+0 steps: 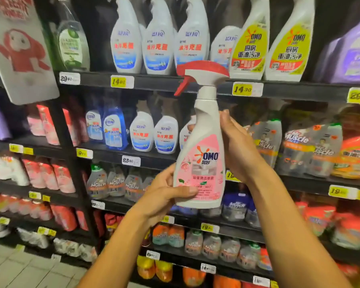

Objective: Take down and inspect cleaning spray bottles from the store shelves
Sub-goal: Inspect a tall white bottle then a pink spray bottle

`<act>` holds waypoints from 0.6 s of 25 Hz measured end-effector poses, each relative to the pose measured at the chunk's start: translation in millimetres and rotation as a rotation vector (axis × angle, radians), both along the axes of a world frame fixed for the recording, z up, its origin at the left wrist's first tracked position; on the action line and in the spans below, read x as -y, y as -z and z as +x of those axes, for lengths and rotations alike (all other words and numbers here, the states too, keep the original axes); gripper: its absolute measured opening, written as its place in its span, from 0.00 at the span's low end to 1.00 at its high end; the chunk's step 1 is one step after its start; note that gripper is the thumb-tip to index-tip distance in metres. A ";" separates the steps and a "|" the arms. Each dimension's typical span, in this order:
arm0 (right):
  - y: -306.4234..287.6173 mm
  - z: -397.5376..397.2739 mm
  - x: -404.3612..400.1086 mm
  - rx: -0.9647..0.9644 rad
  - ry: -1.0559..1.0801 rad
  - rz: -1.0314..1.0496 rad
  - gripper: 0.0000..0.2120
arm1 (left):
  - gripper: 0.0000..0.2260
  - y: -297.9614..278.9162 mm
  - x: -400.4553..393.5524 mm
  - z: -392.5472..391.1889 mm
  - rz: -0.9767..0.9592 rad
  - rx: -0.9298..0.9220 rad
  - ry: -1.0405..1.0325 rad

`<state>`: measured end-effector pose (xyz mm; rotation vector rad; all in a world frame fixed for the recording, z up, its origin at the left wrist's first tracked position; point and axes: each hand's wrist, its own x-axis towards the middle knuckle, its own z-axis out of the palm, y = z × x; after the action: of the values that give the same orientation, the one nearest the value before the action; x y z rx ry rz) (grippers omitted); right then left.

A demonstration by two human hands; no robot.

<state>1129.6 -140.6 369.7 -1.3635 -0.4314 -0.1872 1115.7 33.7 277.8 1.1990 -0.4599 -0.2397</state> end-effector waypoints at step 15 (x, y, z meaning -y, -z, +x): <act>74.8 -27.3 -67.8 -0.019 0.253 -0.154 0.16 | 0.26 54.1 -55.4 -25.3 0.032 -0.128 0.033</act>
<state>1102.3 -72.8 295.0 -1.5696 -0.2597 -0.3542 1090.4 89.1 223.7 1.2001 -0.3658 -0.3515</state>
